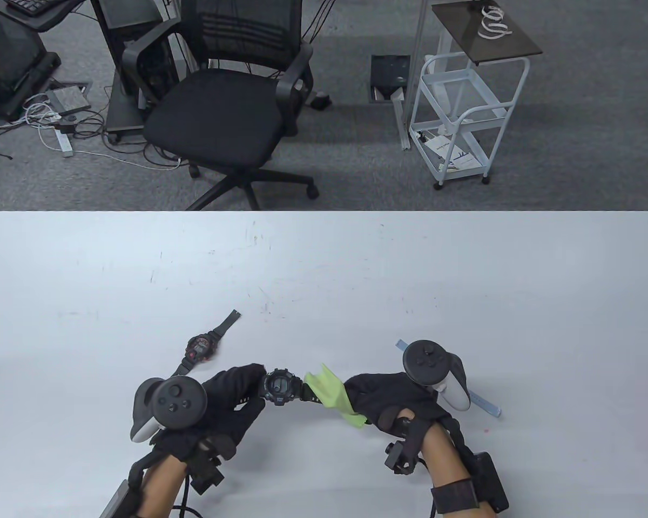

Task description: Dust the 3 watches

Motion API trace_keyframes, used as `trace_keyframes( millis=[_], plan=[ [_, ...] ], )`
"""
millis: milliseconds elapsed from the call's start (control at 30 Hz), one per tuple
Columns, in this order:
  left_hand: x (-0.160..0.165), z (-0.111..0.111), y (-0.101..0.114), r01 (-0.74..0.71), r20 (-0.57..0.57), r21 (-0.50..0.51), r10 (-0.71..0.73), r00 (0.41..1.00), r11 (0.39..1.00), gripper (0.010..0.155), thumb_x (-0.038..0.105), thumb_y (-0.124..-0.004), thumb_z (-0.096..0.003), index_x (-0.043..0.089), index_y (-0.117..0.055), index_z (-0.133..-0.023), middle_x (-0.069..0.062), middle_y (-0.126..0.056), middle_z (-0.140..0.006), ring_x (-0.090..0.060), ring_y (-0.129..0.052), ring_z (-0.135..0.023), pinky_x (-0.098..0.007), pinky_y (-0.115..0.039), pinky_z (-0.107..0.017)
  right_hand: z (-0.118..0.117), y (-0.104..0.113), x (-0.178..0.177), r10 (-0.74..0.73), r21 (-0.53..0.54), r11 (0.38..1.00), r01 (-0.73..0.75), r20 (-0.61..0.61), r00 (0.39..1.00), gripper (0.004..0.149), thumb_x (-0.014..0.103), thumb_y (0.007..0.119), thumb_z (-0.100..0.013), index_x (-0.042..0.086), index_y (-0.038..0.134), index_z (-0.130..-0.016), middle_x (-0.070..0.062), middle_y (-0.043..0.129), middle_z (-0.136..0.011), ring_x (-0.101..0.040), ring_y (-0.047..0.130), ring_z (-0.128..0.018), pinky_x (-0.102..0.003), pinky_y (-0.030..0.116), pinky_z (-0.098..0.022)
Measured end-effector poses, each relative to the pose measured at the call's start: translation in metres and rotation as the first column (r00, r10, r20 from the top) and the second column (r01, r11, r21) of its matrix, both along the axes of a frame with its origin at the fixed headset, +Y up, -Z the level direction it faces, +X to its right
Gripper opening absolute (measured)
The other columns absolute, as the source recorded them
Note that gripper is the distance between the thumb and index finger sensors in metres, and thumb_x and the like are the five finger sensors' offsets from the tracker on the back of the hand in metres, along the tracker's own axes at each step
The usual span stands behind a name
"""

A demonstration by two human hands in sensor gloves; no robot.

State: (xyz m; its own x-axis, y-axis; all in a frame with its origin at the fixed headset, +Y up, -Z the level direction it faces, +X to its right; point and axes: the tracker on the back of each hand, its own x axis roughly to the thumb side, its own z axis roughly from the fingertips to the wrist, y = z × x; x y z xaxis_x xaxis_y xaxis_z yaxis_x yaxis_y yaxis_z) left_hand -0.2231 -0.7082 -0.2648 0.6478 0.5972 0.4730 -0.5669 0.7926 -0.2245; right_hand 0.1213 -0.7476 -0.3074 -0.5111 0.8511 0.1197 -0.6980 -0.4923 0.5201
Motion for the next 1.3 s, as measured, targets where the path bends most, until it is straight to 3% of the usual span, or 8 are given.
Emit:
trace_keyframes(
  millis=[167,400,600,867,1100,1300],
  plan=[
    [0.0,0.0,0.0,0.007,0.0,0.0,-0.007,1.0,1.0,0.069,0.041,-0.082,-0.0497,0.009,-0.062,-0.108,-0.016,-0.084,-0.094,-0.043,-0.092,-0.079,-0.073,-0.066,-0.066,-0.001,0.001,0.002,0.052,0.034,0.998,-0.053,0.025,0.998,0.045,0.054,0.087,-0.048,0.018,0.104,-0.068,0.0,0.107,-0.048,-0.012,0.102,-0.033,-0.049,0.084,-0.039],
    [-0.002,-0.001,0.001,-0.01,-0.007,-0.004,0.01,1.0,1.0,0.069,0.04,-0.082,-0.0502,0.009,-0.061,-0.108,-0.016,-0.084,-0.094,-0.043,-0.092,-0.079,-0.073,-0.066,-0.065,-0.002,-0.001,0.003,-0.027,-0.031,0.999,0.026,-0.013,1.0,0.045,0.043,0.083,-0.047,0.017,0.098,-0.08,-0.004,0.104,-0.061,-0.018,0.101,-0.045,-0.054,0.08,-0.047],
    [-0.002,-0.001,0.0,0.003,-0.009,0.002,-0.003,1.0,1.0,0.069,0.041,-0.082,-0.0502,0.009,-0.061,-0.108,-0.016,-0.084,-0.094,-0.043,-0.092,-0.079,-0.073,-0.066,-0.065,-0.002,0.001,0.008,0.063,0.044,0.997,-0.065,0.044,0.997,0.045,0.055,0.088,-0.047,0.019,0.104,-0.067,0.001,0.107,-0.047,-0.011,0.102,-0.032,-0.048,0.085,-0.039],
    [-0.004,-0.002,0.0,-0.012,-0.02,-0.004,0.012,1.0,1.0,0.069,0.041,-0.081,-0.0502,0.009,-0.061,-0.108,-0.016,-0.084,-0.094,-0.043,-0.092,-0.079,-0.073,-0.066,-0.065,-0.002,0.002,0.009,-0.015,0.002,1.0,0.015,0.014,1.0,0.044,0.045,0.083,-0.047,0.017,0.099,-0.078,-0.004,0.104,-0.059,-0.017,0.101,-0.043,-0.053,0.081,-0.046],
    [-0.003,-0.001,0.0,-0.004,-0.025,-0.002,0.004,1.0,1.0,0.069,0.041,-0.082,-0.0501,0.009,-0.061,-0.108,-0.016,-0.084,-0.094,-0.043,-0.092,-0.079,-0.073,-0.066,-0.065,-0.002,0.008,0.013,0.082,0.088,0.992,-0.089,0.072,0.994,0.045,0.055,0.088,-0.047,0.018,0.104,-0.067,0.001,0.107,-0.046,-0.011,0.102,-0.031,-0.048,0.086,-0.038],
    [-0.007,-0.002,0.003,-0.019,-0.039,0.005,0.019,0.999,1.0,0.069,0.041,-0.081,-0.0502,0.009,-0.061,-0.108,-0.016,-0.084,-0.094,-0.043,-0.092,-0.079,-0.073,-0.066,-0.066,-0.003,0.004,0.014,-0.016,0.023,1.0,0.015,0.041,0.999,0.045,0.045,0.084,-0.047,0.017,0.1,-0.077,-0.003,0.106,-0.056,-0.015,0.102,-0.041,-0.052,0.083,-0.044]
  ],
)
